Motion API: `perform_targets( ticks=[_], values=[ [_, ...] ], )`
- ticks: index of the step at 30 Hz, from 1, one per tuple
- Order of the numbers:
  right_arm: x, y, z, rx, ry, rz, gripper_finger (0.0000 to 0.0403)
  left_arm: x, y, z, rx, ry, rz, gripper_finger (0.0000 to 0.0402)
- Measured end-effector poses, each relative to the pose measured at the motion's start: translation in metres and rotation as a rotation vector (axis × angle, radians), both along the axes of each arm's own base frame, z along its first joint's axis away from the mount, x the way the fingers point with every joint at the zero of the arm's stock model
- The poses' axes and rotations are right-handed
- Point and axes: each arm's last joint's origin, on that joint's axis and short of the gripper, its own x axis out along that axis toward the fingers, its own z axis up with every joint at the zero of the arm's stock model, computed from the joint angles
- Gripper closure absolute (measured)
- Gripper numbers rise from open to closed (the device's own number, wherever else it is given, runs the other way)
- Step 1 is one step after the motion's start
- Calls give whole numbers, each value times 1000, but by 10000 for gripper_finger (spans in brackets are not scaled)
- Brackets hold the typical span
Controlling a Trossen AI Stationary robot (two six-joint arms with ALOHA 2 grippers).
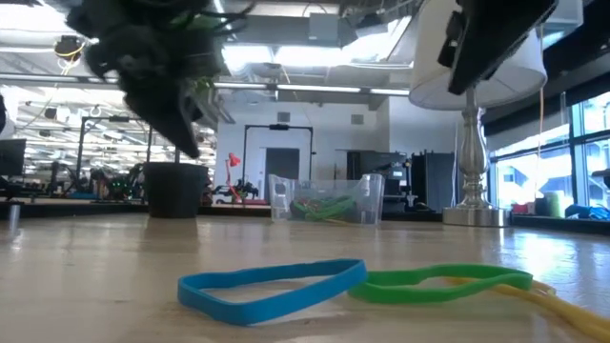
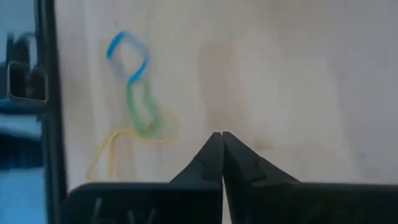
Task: Pick and place rubber bands into bin
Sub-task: Put the green rubber band into the transparent bin
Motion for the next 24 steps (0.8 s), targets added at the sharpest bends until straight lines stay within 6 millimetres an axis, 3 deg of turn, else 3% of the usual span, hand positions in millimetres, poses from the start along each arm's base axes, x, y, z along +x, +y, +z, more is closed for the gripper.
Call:
perform_targets(
  ticks=[7, 14, 24],
  values=[
    [48, 48, -19, -31, 127, 79, 380, -28, 2, -8, -11, 2, -22, 400],
    [88, 79, -48, -76, 145, 199, 324, -33, 2, -11, 4, 20, -74, 400],
    [99, 87, -83, -80, 248, 238, 309, -34, 0, -12, -22, 28, -113, 400]
  ],
)
